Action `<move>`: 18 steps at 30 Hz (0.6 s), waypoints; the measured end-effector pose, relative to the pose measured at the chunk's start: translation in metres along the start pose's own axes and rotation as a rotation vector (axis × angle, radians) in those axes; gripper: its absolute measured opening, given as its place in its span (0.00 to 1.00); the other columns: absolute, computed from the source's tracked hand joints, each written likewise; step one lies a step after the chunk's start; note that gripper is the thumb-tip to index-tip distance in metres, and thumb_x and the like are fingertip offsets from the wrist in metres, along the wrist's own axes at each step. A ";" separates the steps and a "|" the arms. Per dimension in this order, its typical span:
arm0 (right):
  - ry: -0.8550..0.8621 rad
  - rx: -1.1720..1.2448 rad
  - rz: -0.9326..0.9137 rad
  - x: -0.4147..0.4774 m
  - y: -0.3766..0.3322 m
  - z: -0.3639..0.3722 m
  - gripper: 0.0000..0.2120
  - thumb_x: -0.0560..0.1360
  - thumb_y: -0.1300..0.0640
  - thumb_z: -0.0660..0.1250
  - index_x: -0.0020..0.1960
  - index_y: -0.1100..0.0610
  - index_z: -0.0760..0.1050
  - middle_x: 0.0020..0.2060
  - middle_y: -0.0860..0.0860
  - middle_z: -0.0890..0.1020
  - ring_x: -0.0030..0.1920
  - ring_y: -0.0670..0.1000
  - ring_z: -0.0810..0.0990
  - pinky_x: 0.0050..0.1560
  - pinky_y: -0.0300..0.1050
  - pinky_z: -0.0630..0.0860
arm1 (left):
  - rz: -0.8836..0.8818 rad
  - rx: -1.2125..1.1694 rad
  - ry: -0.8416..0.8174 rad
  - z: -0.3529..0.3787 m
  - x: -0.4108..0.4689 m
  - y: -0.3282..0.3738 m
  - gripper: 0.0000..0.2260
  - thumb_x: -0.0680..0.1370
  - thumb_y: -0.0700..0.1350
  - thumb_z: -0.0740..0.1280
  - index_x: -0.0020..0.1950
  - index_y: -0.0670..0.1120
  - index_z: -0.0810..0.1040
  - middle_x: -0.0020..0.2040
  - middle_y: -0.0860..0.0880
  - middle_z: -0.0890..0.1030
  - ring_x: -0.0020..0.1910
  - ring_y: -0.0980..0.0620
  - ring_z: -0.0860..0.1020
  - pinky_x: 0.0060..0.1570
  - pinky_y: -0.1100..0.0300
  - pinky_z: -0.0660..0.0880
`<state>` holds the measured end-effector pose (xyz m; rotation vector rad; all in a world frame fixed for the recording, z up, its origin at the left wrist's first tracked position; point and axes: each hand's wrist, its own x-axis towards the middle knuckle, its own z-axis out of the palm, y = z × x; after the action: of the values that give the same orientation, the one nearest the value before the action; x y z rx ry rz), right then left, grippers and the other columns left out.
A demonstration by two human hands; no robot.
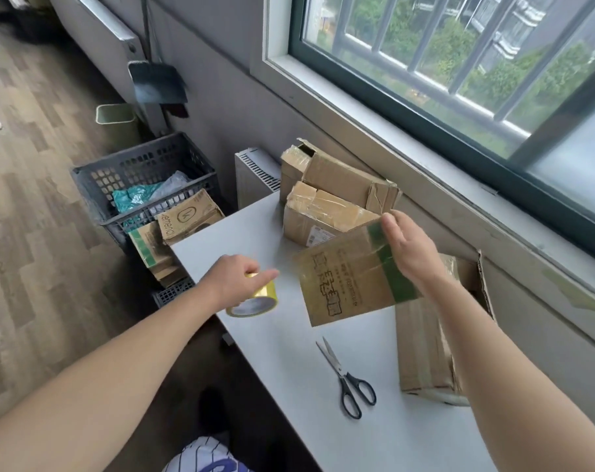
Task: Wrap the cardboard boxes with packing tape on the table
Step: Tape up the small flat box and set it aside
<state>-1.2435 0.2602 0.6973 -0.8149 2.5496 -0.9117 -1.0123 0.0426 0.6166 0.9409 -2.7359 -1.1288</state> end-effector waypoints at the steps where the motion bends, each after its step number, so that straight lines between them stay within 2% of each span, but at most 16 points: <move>1: -0.026 0.052 -0.008 -0.001 0.003 -0.007 0.19 0.85 0.39 0.51 0.58 0.48 0.75 0.54 0.47 0.82 0.57 0.55 0.79 0.55 0.52 0.72 | -0.010 -0.010 0.020 -0.001 -0.003 -0.010 0.27 0.78 0.63 0.69 0.30 0.47 0.65 0.28 0.49 0.64 0.28 0.52 0.65 0.33 0.53 0.62; 4: -0.097 0.205 0.037 -0.009 0.007 -0.010 0.19 0.85 0.40 0.52 0.57 0.48 0.78 0.51 0.47 0.83 0.54 0.51 0.80 0.57 0.50 0.74 | -0.022 -0.040 0.064 -0.002 -0.003 -0.020 0.30 0.76 0.67 0.68 0.30 0.43 0.66 0.28 0.48 0.65 0.29 0.52 0.66 0.34 0.53 0.63; 6: -0.111 0.286 0.126 -0.014 0.009 -0.009 0.20 0.85 0.38 0.53 0.57 0.47 0.79 0.50 0.48 0.83 0.53 0.52 0.81 0.52 0.46 0.74 | -0.010 -0.052 0.063 -0.004 0.000 -0.017 0.34 0.73 0.71 0.65 0.33 0.38 0.68 0.29 0.47 0.66 0.30 0.51 0.67 0.33 0.54 0.63; 8: -0.104 0.341 0.185 -0.016 0.015 -0.010 0.21 0.84 0.37 0.53 0.56 0.49 0.79 0.49 0.50 0.83 0.52 0.53 0.81 0.50 0.45 0.73 | 0.021 -0.045 0.057 -0.009 0.003 -0.011 0.34 0.75 0.68 0.67 0.35 0.36 0.71 0.30 0.43 0.68 0.30 0.50 0.69 0.33 0.54 0.63; 11: -0.100 0.362 0.256 -0.015 0.021 -0.012 0.23 0.83 0.34 0.54 0.55 0.48 0.80 0.51 0.52 0.84 0.54 0.56 0.83 0.60 0.51 0.76 | 0.065 -0.010 0.069 -0.015 0.006 -0.005 0.34 0.73 0.70 0.64 0.35 0.36 0.72 0.32 0.37 0.72 0.30 0.49 0.69 0.33 0.53 0.64; 14: -0.114 0.401 0.302 -0.015 0.025 -0.011 0.24 0.81 0.31 0.56 0.56 0.47 0.81 0.52 0.51 0.86 0.54 0.55 0.84 0.66 0.57 0.76 | 0.097 0.007 0.093 -0.012 0.006 -0.003 0.33 0.76 0.69 0.65 0.34 0.38 0.72 0.30 0.41 0.71 0.31 0.48 0.71 0.34 0.50 0.66; 16: -0.121 0.444 0.319 -0.017 0.025 -0.012 0.24 0.81 0.32 0.57 0.56 0.48 0.82 0.50 0.51 0.86 0.50 0.53 0.85 0.59 0.52 0.80 | 0.094 -0.092 0.117 -0.008 0.004 0.001 0.30 0.78 0.65 0.68 0.35 0.38 0.72 0.29 0.47 0.69 0.30 0.51 0.69 0.34 0.54 0.65; 18: -0.135 0.498 0.336 -0.022 0.022 -0.012 0.23 0.81 0.34 0.57 0.53 0.49 0.82 0.43 0.50 0.87 0.42 0.48 0.86 0.43 0.42 0.81 | 0.084 -0.268 0.100 -0.008 0.001 0.010 0.34 0.74 0.71 0.68 0.37 0.37 0.73 0.30 0.48 0.70 0.30 0.53 0.68 0.33 0.57 0.66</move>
<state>-1.2409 0.2929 0.6946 -0.2797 2.1110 -1.2475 -1.0162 0.0425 0.6286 0.8144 -2.4412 -1.3496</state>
